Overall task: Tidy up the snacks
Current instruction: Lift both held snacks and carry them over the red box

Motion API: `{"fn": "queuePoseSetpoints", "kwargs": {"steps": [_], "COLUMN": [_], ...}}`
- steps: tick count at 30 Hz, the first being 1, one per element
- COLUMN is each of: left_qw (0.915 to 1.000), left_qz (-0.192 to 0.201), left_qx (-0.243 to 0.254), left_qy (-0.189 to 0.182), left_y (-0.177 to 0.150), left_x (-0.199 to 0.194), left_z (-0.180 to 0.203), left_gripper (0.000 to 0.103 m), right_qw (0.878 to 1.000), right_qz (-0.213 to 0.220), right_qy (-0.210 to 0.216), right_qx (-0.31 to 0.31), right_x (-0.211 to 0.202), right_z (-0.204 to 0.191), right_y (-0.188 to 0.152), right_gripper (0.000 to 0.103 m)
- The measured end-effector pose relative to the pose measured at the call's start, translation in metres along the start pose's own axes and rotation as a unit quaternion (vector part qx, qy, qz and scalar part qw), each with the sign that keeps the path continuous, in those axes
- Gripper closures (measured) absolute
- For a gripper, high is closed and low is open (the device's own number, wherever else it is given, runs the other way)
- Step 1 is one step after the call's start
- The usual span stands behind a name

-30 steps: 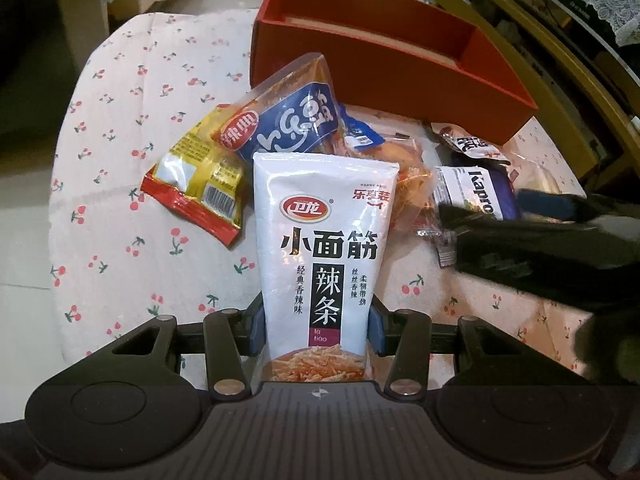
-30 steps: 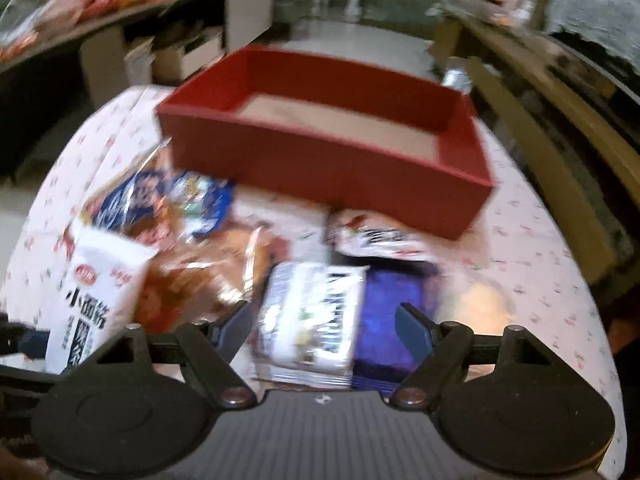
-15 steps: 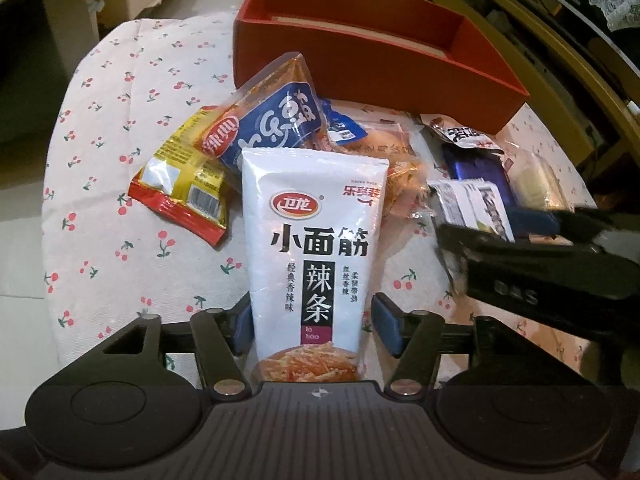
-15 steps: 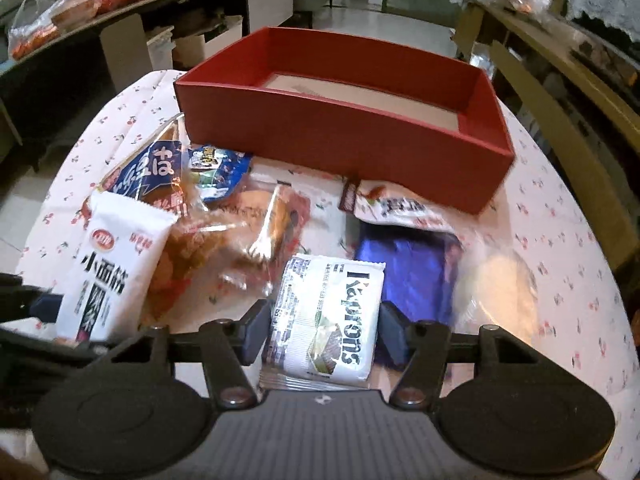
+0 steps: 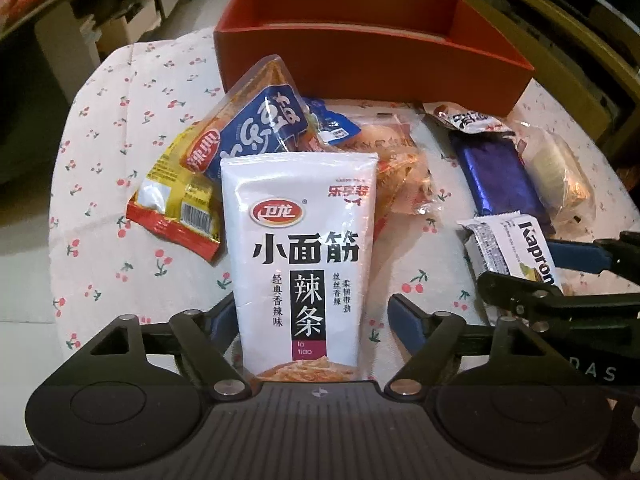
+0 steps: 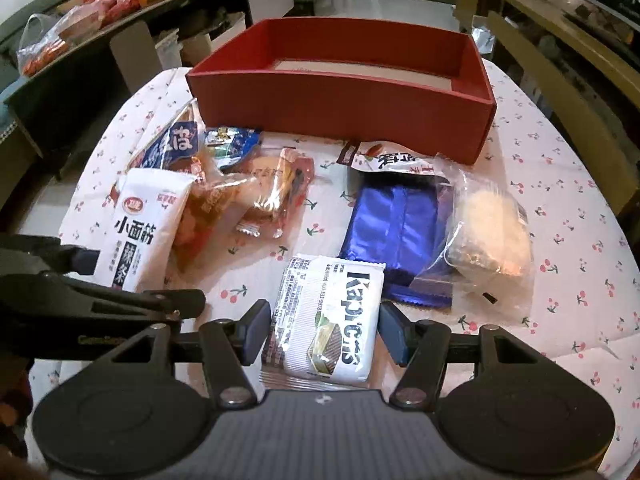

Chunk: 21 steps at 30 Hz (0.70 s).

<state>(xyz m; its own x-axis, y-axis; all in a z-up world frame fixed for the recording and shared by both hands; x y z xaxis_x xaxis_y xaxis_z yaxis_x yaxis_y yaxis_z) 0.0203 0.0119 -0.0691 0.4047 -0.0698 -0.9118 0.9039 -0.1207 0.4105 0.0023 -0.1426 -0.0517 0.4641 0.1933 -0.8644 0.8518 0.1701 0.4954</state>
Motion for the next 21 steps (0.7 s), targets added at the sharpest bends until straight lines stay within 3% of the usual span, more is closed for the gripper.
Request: {"fn": "queuePoseSetpoints", "kwargs": {"steps": [5, 12, 21], "left_qw": [0.9999, 1.0, 0.9999], "left_qz": [-0.002, -0.004, 0.013], "left_qx": [-0.013, -0.002, 0.005], "left_qy": [0.006, 0.007, -0.003], "left_y": [-0.001, -0.004, 0.004], "left_x": [-0.006, -0.012, -0.039], "left_z": [-0.001, 0.012, 0.031], "left_gripper": [0.046, 0.05, 0.051], "right_qw": [1.0, 1.0, 0.999], "right_qz": [-0.009, -0.006, 0.038], "right_qy": [-0.002, -0.012, -0.023], "right_qx": [-0.001, -0.009, 0.006], "right_x": [0.003, -0.002, -0.038], "right_z": [0.003, 0.003, 0.006], "right_y": [-0.002, -0.007, -0.006], "right_gripper": [0.039, 0.04, 0.04]}}
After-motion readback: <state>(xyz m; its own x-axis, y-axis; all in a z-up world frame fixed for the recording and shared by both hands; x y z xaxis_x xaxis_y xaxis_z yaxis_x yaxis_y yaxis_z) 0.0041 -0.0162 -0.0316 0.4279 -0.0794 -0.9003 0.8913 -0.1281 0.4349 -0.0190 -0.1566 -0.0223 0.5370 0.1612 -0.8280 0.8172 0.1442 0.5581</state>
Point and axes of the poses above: each gripper's, at about its wrist camera, not at the fingertips, and x roughly the way its jaws point, z to its right, y to its top, the point moved 1 cm from there along x, roughly the way its jaws point, and after that the axes turned 3 degrees about -z, right-handed, at the moved point
